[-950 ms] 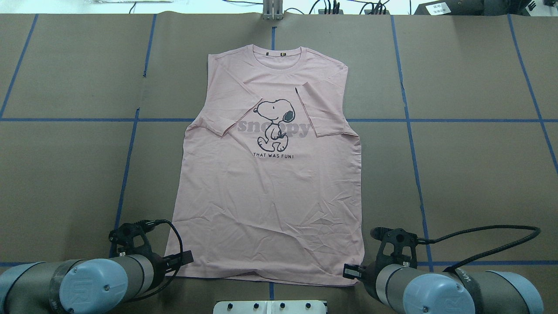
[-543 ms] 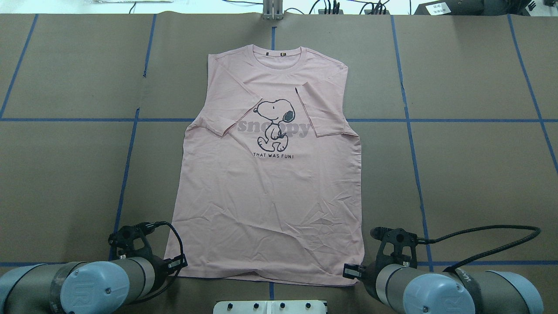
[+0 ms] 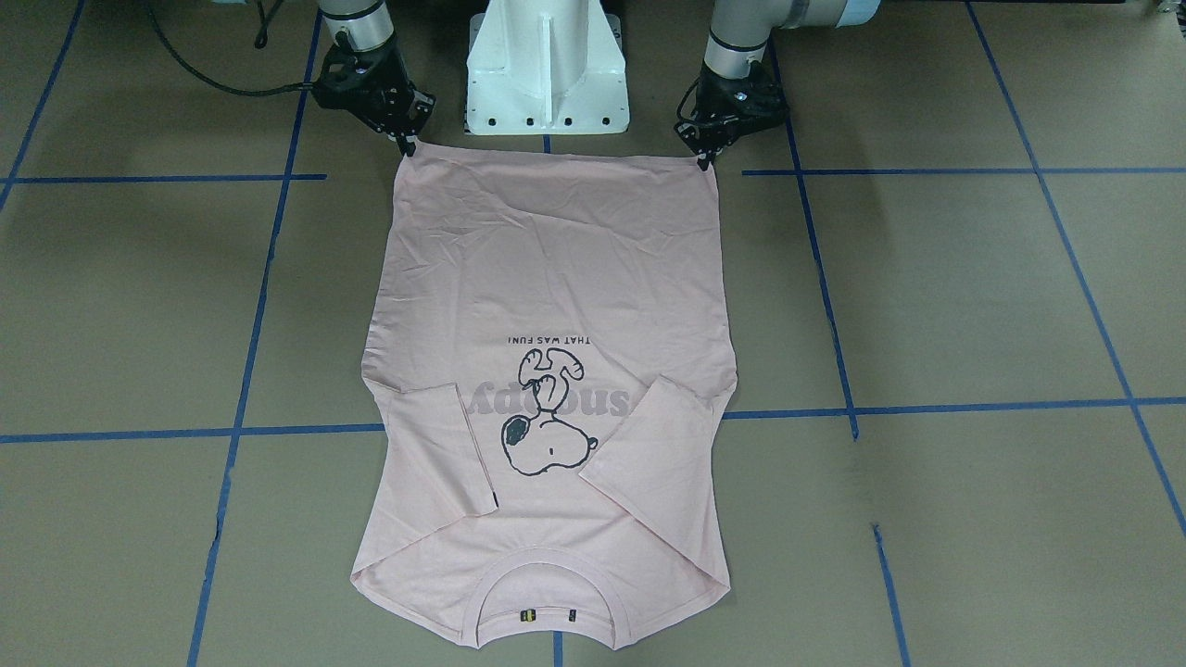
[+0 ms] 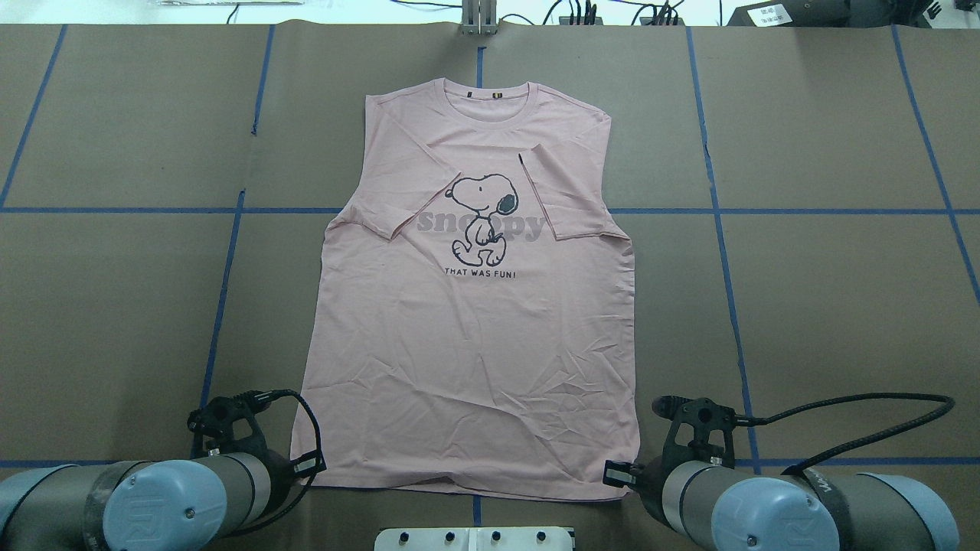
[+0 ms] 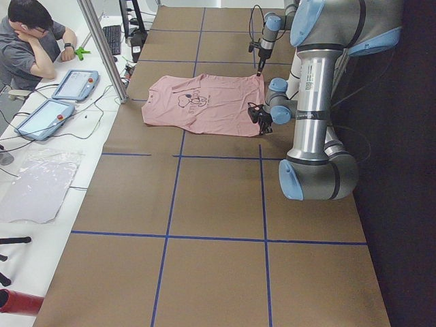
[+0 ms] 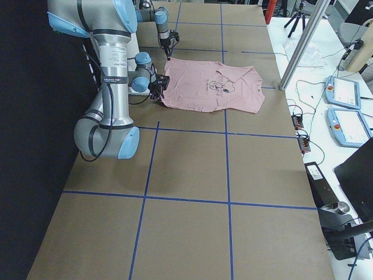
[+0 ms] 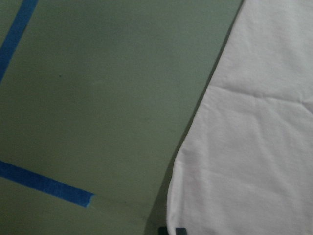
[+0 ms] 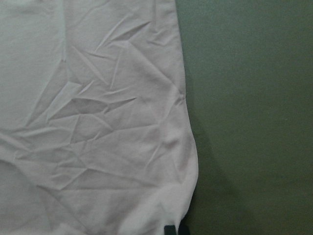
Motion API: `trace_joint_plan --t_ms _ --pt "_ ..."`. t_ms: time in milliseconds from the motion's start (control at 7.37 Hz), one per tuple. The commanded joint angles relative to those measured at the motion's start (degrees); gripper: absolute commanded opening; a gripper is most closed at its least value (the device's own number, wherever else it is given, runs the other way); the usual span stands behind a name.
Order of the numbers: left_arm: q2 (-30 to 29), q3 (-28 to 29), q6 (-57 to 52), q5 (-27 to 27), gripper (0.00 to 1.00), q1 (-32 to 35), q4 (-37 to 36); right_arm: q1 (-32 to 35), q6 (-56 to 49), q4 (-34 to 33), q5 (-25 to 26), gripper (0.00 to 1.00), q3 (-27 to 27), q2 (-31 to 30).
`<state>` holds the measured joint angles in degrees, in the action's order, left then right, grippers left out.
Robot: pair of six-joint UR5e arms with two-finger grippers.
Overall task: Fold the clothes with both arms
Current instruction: 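Lower both grippers to the hem corners nearest the robot and grasp them, then lift the hem with both grippers and fold it toward the collar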
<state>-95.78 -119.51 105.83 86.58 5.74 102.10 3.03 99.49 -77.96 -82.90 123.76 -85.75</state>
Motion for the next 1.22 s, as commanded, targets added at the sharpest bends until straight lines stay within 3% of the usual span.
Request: trace_joint_plan --t_ms 0,136,543,814,1086 --pt "-0.02 -4.48 -0.62 1.91 0.00 0.06 -3.28 0.04 -0.09 0.00 -0.33 0.00 1.65 -0.30" --pt "-0.11 -7.90 -0.72 3.49 0.00 -0.28 -8.70 -0.83 -0.09 -1.92 -1.12 0.00 4.36 -0.91" --pt "0.07 -18.09 0.16 3.51 0.00 -6.06 -13.30 -8.10 0.52 -16.91 -2.36 0.00 18.05 -1.35" --pt "0.15 -26.26 -0.18 4.38 0.00 -8.98 -19.45 -8.57 0.61 -23.27 -6.55 0.00 25.53 -1.35" --pt "-0.11 -28.68 -0.19 5.88 0.00 -10.57 -21.15 -8.14 0.35 -24.87 -6.66 0.00 26.62 -1.09"
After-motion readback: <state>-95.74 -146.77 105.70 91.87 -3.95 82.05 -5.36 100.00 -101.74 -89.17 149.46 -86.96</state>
